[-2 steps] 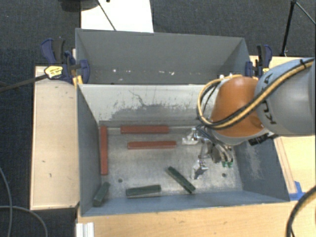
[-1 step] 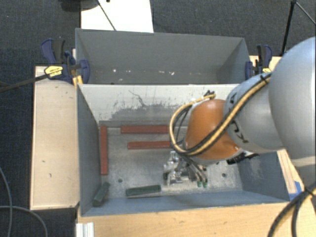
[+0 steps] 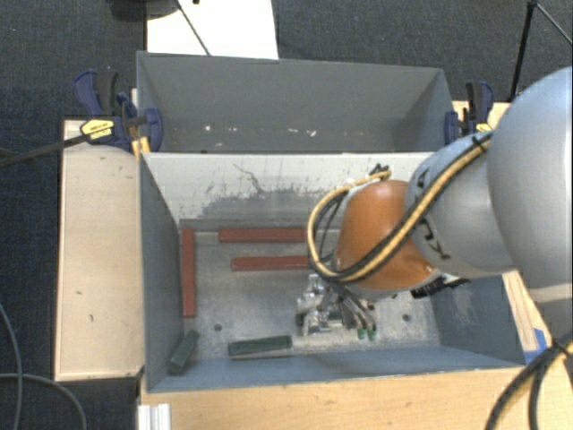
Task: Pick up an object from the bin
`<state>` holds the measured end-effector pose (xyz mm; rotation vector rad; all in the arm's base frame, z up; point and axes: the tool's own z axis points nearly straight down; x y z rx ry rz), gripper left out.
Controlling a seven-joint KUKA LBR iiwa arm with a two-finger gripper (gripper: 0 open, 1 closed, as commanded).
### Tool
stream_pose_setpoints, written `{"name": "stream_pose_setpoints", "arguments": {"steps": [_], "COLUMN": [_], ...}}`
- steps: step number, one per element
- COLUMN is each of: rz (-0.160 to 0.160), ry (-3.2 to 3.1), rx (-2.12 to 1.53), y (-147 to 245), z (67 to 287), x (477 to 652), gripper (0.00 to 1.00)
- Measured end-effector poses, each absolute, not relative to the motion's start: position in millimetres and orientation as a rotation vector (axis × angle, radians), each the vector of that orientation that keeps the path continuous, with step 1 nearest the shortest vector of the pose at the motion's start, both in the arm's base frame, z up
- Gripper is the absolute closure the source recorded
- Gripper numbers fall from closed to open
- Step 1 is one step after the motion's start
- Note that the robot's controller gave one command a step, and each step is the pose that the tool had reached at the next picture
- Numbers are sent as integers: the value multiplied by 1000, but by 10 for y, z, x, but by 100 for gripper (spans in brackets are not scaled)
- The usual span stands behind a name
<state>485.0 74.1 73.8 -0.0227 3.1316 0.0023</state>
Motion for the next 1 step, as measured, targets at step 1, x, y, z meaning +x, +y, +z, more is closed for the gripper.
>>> {"name": "stream_pose_setpoints", "arguments": {"steps": [1], "rz": [3], "ry": [3134], "rx": [-29], "y": [841], "z": [2668], "x": [4864], "gripper": [100]}}
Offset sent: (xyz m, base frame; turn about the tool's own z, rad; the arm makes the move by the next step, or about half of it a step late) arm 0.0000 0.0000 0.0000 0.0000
